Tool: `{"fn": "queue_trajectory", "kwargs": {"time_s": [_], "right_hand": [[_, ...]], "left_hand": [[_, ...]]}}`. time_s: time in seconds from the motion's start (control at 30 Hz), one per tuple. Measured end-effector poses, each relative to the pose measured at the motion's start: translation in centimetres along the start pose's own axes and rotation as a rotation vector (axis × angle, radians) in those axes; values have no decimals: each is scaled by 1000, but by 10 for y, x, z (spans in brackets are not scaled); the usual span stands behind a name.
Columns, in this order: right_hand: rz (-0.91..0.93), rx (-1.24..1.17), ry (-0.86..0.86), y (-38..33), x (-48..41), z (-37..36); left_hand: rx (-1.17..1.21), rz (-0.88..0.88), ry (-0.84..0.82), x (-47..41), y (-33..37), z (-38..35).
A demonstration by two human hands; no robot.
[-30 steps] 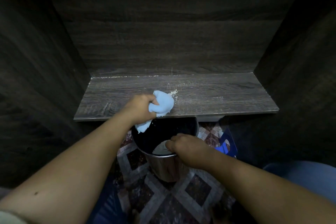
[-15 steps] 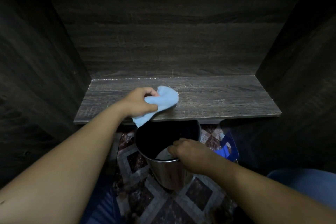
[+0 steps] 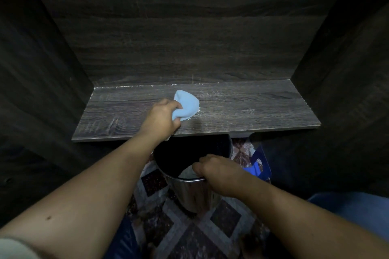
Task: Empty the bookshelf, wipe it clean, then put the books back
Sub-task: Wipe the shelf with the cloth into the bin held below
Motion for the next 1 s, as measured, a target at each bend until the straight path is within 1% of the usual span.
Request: {"fn": "queue_trajectory", "kwargs": {"time_s": [0.27,0.37,0.57,0.77,0.8,0.87,0.93,1.0], "right_hand": [[5,-15,11,3,3,0],[-1,-13,-3,4,4,1],[-10,-25,-17,4,3,1],[-24,-19,-15,8,7,-4],[-23,-19,-13,8,7,-4],[-22,-18,-9,9,9,-5],[-30,-23,-1,11,10,-4],[-36,-32,-7,13,10,-3]], "left_hand": [[-4,-44,-237,-1,12,-7],[4,-42,-302,2,15,-8],[41,23,-398,4,19,-8],[205,113,-563,7,21,-7],[234,128,-560,6,22,-5],[310,155,-480,1,21,1],[406,188,-334,-6,19,8],[445,183,-170,-16,14,14]]}}
Point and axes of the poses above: each hand's wrist, its own x-axis away from the middle knuckle, its own z-axis out of the back of the hand, y = z × x, the point moved 6 cm from there along -x, towards the middle knuckle, and after that the axes turned 10 degrees about x, right-handed, at the moved point
